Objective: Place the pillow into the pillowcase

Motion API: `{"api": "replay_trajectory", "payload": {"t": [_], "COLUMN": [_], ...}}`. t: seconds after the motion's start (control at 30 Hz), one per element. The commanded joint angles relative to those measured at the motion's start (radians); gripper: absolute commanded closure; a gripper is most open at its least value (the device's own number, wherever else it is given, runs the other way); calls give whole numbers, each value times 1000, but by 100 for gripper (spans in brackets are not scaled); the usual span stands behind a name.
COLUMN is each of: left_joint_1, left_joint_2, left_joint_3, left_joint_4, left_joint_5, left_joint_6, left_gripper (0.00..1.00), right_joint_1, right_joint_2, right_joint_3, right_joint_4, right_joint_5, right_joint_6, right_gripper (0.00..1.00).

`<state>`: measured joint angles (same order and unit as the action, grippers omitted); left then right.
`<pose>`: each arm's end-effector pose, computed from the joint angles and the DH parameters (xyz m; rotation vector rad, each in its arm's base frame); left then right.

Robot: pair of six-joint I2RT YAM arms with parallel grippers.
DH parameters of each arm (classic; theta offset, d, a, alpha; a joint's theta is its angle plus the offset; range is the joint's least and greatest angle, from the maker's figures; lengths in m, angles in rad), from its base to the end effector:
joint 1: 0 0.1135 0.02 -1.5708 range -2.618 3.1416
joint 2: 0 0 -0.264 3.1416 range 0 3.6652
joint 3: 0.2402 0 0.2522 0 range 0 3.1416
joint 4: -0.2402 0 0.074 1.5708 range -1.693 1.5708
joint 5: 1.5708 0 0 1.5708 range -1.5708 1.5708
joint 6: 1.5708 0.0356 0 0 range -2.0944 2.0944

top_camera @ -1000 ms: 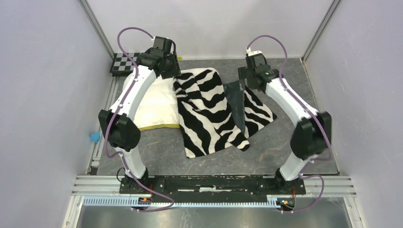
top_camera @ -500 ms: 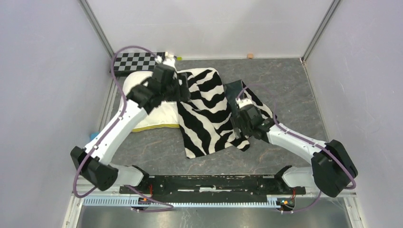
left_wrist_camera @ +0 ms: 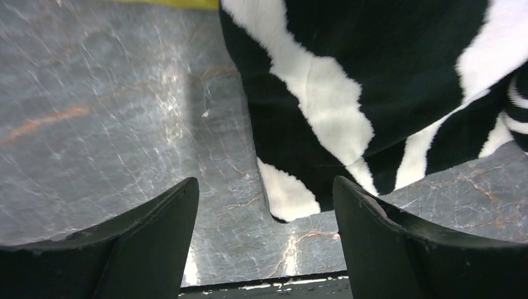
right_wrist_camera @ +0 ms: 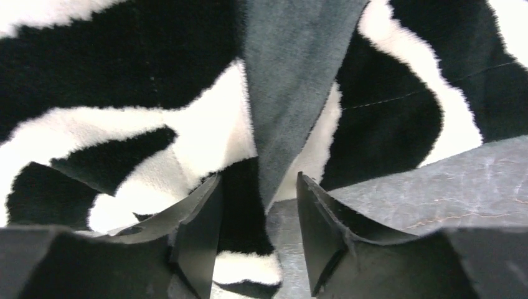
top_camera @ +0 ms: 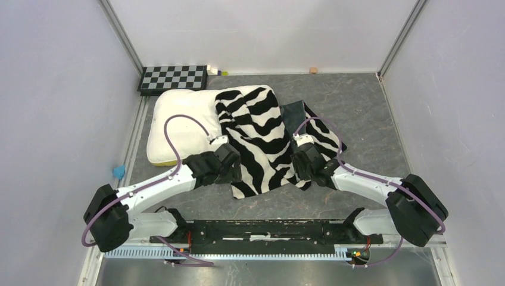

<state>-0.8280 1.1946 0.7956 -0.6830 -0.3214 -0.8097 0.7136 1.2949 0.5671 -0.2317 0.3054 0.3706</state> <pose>0.1589 -0.1564 0.2240 -0.0804 2.5734 -0.1837 0.1830 0.1443 0.1610 -0.3028 2.4500 0.0763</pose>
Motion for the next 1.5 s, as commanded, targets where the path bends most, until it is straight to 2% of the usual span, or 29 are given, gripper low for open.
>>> {"api": "replay_trajectory", "payload": {"t": [0.0,0.1,0.2,0.3,0.33,0.4,0.43,0.47,0.63,0.8,1.0,1.2,1.23,1.37,1.47], "left_joint_1": [-36,-59,-76,-85,-85,-84,-85,-85,-80,-25,94,126,178,291,356], "left_joint_2": [-9,67,137,176,184,187,180,165,3,-159,-193,-87,-5,210,395], "left_joint_3": [-102,-134,-119,-110,-105,-89,-77,-62,49,245,542,853,969,1144,1258], "left_joint_4": [156,254,275,289,287,258,230,196,-32,-239,-320,-285,-247,-238,-246], "left_joint_5": [-47,-30,-47,-63,-69,-92,-111,-130,-292,-431,-507,-566,-509,-347,-218], "left_joint_6": [-195,-219,-223,-220,-216,-211,-206,-196,-136,-23,182,384,430,434,423], "left_gripper": [15,16,24,40,50,81,92,97,98,98,98,98,98,98,98], "right_joint_1": [18,22,23,24,24,23,21,17,-25,-175,-321,-433,-464,-511,-564], "right_joint_2": [-14,-38,-83,-98,-96,-76,-60,-38,52,116,136,85,63,57,39], "right_joint_3": [20,56,125,243,290,376,433,487,785,1040,1257,1308,1300,1254,1117], "right_joint_4": [17,-32,-89,-165,-185,-225,-248,-283,-374,-433,-490,-531,-539,-559,-528], "right_joint_5": [-20,-1,46,117,136,207,256,298,445,480,490,494,486,469,429], "right_joint_6": [27,22,13,-13,-28,-55,-71,-84,-173,-249,-293,-302,-292,-277,-259], "right_gripper": [59,83,98,100,100,100,100,100,100,100,100,100,100,100,100]}}
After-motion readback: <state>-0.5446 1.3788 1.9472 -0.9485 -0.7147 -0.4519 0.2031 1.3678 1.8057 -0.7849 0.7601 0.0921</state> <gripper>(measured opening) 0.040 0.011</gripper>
